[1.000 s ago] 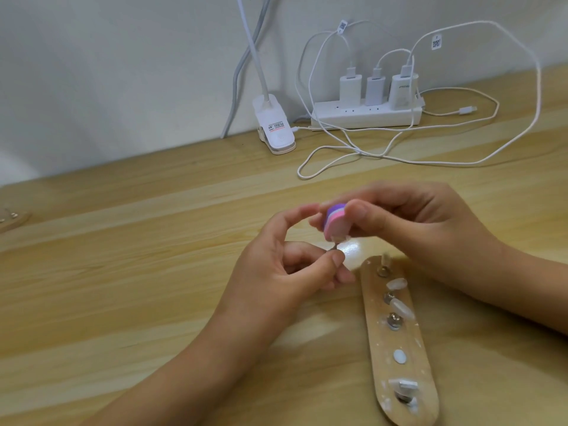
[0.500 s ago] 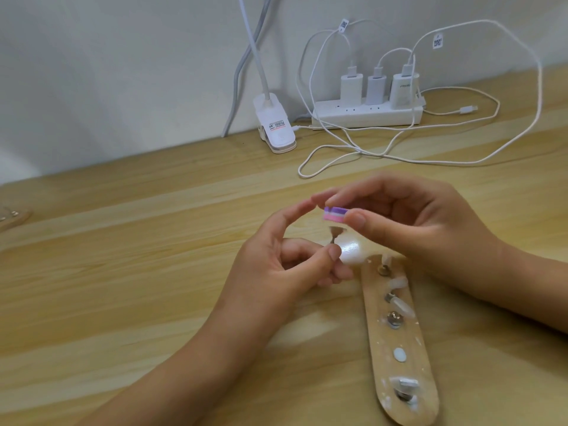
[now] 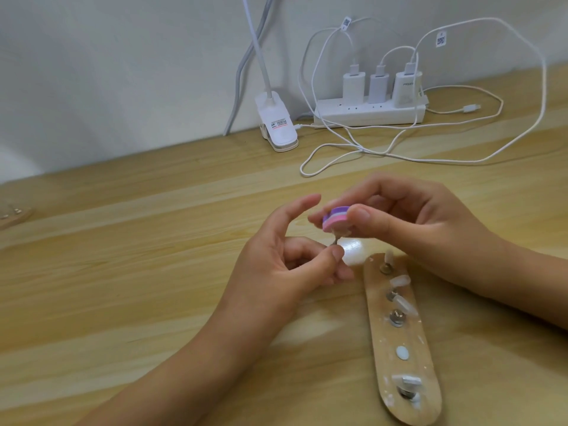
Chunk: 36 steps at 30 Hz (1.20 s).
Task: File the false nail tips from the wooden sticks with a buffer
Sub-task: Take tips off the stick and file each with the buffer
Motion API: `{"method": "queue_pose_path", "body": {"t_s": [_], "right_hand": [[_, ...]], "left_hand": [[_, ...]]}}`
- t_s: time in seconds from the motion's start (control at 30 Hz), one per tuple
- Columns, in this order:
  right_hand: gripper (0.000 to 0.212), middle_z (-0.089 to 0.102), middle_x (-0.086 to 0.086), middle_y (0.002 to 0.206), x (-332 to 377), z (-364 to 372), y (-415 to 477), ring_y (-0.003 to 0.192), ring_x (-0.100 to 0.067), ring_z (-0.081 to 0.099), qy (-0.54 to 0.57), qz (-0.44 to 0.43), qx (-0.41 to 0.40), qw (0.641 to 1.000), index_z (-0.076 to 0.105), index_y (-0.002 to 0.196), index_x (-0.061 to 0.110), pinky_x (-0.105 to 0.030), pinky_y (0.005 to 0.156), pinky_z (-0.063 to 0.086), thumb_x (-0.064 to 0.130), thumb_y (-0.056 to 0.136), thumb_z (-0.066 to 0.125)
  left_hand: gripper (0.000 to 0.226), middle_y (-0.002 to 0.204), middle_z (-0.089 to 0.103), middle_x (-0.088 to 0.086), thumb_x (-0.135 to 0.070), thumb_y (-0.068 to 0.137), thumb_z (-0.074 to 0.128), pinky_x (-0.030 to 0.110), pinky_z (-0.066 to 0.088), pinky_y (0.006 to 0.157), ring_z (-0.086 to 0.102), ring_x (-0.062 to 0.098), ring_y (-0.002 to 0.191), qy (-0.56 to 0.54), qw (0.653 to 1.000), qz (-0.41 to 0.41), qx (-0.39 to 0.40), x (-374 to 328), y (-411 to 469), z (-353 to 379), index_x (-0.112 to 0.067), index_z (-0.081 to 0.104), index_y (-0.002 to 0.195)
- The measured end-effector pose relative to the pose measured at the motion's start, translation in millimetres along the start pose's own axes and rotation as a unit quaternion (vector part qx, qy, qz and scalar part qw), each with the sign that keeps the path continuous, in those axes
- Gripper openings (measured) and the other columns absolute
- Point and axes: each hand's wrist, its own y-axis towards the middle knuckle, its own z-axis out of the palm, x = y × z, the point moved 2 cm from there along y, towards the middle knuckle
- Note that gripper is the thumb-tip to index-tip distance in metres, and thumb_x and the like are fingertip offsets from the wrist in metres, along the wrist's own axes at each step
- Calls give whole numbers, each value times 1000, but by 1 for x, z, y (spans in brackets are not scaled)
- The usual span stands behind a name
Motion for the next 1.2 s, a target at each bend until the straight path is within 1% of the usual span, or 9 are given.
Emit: {"method": "queue_pose_path", "body": {"t_s": [0.13,0.4,0.5,0.63,0.77,0.87,0.97,1.1,1.2], "right_hand": [[24,74,-16,101,1,-1,0,96,-14,73,23,-1,-13,1000,63,102,-6,-19,79,55,15,90,58],[19,73,-11,111,4,-1,-2,111,-19,68,4,-38,-8,999,63,100,0,-23,90,53,14,87,61],[18,73,-9,110,2,-2,-1,108,-18,69,7,-5,-6,1000,62,99,-1,-20,87,53,12,87,62],[19,74,-8,107,2,-1,-1,104,-21,70,-14,-20,-16,1000,64,97,3,-25,87,55,19,87,63],[17,72,-7,106,1,-1,-1,97,-12,71,-20,-26,-35,999,67,93,4,-18,82,53,20,89,66],[19,67,-8,112,4,0,-4,110,-20,66,-38,-86,-27,995,65,98,1,-25,89,52,19,91,65],[20,64,-4,114,1,-2,-3,114,-20,63,-53,-56,-15,997,64,97,3,-29,93,52,20,87,69],[13,64,-5,109,2,-4,-1,104,-15,66,-47,-51,-21,997,64,96,5,-24,87,52,14,87,65],[18,70,-2,96,2,-3,1,94,-11,69,-28,-23,-17,999,65,95,9,-19,83,51,23,85,69]], "left_hand": [[55,70,73,7,-9,85,69,15,50,66,68,10,65,0,1000,6,-4,-2,0,1,-25,47,134],[54,72,74,8,-8,86,68,16,50,66,68,14,67,-13,1000,8,-7,-1,0,0,-26,48,133],[54,71,74,7,-7,86,68,15,50,65,68,12,67,-15,1000,7,-7,0,0,0,-27,48,132],[56,71,74,5,-15,83,69,16,50,67,69,12,69,1,1000,13,-3,0,0,1,-30,47,133],[56,70,73,5,-16,83,68,16,50,67,69,11,69,5,1000,19,0,-1,-1,2,-31,48,132],[57,70,73,6,-14,84,69,16,50,66,69,14,70,-8,1000,18,-4,-1,0,2,-31,47,133],[62,72,73,9,-6,87,68,16,50,66,69,13,69,-22,1000,14,-12,-1,0,0,-31,43,138],[67,73,73,7,-12,85,67,14,50,67,69,11,71,-8,1000,29,-4,-4,-2,0,-32,38,142],[66,73,74,8,-8,87,67,14,50,67,68,10,69,-3,999,34,-6,-3,-1,0,-32,39,142]]}}
